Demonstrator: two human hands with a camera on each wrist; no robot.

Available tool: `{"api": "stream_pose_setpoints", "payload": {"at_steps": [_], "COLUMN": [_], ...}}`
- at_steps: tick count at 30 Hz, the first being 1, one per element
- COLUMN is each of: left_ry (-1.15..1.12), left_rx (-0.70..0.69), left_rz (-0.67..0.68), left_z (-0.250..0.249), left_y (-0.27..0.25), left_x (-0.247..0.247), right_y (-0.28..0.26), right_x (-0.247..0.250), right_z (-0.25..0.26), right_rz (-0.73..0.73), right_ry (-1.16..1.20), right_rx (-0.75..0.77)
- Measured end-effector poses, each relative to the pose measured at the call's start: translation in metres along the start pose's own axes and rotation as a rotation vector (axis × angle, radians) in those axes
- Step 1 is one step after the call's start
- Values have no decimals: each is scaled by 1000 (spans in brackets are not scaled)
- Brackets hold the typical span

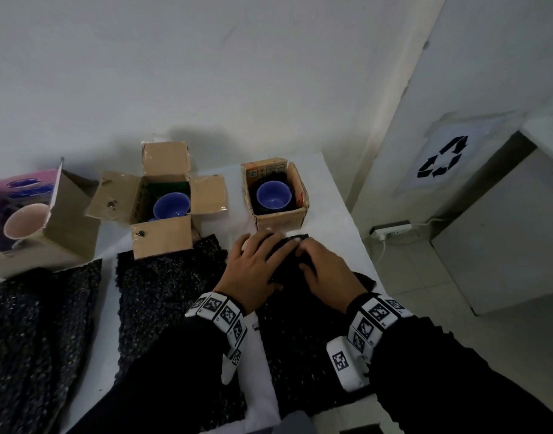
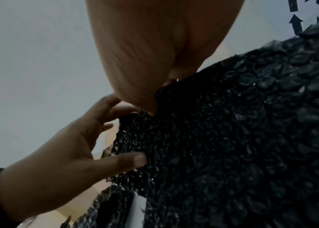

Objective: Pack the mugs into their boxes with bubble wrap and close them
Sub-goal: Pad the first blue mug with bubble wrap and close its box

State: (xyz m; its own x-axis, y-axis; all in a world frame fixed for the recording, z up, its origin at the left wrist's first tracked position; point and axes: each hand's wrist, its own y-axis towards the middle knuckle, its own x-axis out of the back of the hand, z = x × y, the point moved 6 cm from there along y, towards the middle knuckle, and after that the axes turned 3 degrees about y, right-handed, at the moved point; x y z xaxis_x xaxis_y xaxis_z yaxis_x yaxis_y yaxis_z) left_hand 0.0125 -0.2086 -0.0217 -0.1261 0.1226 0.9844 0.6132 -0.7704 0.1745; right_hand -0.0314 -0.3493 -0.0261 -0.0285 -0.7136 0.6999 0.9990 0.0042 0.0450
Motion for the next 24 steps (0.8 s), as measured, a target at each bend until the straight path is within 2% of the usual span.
{"api": "stream_pose_setpoints", "payload": {"at_steps": [3,4,6,8,10,13,17,21,24], "left_ry": [69,60,-4,-82,-153,-209,-209,-237,-291], "left_rx": [-17,-17,-18,-8,26,89,66,71,112], "left_rz": [-158,-167,-110,-17,38,61,-54,-82,-136], "left_z": [6,9,14,17,20,26,33,49,63], "left_y": [7,8,10,14,16,16,17,29,45], "left_x": [8,8,8,9,17,32,57,66,68], "right_y": [-2,-2,-2,-2,-1,5,23,52,75], "right_x": [8,12,14,11,8,17,33,47,58], "right_z": [5,5,-1,-7,-14,-11,3,8,4], "right_rz": [-72,-84,-10,156,264,256,218,211,257], "right_ry": [61,84,108,12,-78,80,393,467,431], "right_rx": [-18,-42,-105,-152,-167,-178,-250,-181,-226]}}
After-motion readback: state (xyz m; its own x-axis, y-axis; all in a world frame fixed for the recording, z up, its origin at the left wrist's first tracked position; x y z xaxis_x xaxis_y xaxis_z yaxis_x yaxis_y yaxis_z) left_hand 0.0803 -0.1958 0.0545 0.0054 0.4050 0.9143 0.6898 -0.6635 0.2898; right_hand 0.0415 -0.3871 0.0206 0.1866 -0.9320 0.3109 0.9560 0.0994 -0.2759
